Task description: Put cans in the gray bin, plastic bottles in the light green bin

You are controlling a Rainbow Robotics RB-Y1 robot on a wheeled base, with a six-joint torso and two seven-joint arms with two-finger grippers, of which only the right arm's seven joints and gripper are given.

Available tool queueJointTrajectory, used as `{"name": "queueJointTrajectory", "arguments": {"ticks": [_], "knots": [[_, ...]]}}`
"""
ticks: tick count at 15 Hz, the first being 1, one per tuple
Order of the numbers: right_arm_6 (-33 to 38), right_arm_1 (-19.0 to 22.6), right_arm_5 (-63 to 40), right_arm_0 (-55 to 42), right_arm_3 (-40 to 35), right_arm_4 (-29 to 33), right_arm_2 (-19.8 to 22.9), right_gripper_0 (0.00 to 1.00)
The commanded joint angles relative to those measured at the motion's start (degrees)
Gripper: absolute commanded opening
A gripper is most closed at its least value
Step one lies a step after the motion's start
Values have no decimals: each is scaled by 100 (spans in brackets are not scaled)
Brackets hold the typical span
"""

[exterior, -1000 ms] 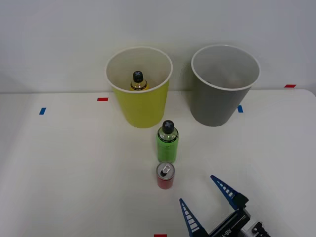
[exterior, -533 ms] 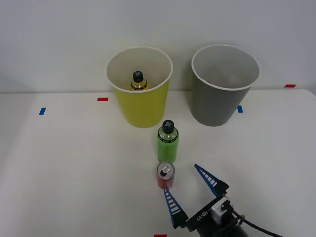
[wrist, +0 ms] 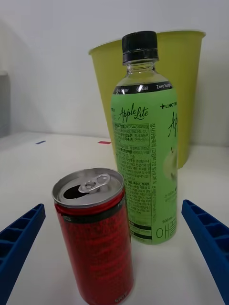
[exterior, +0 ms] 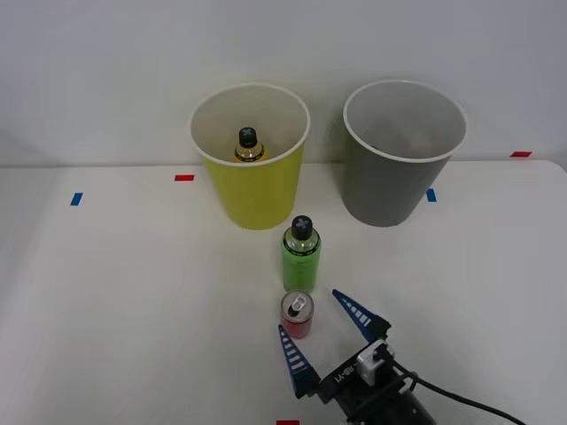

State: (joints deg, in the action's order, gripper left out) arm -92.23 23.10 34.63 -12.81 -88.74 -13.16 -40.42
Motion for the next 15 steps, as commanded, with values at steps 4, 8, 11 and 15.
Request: {"name": "queueJointTrajectory", "arguments": {"ticks": [4, 8, 11, 15], "knots": [[-15, -200, -501, 261, 5, -90, -1, 100], [-32, -227, -677, 367, 5, -143, 8, 100], [-32, -200, -677, 402, 5, -134, 17, 100], [-32, -174, -685, 437, 5, -125, 17, 100]]}}
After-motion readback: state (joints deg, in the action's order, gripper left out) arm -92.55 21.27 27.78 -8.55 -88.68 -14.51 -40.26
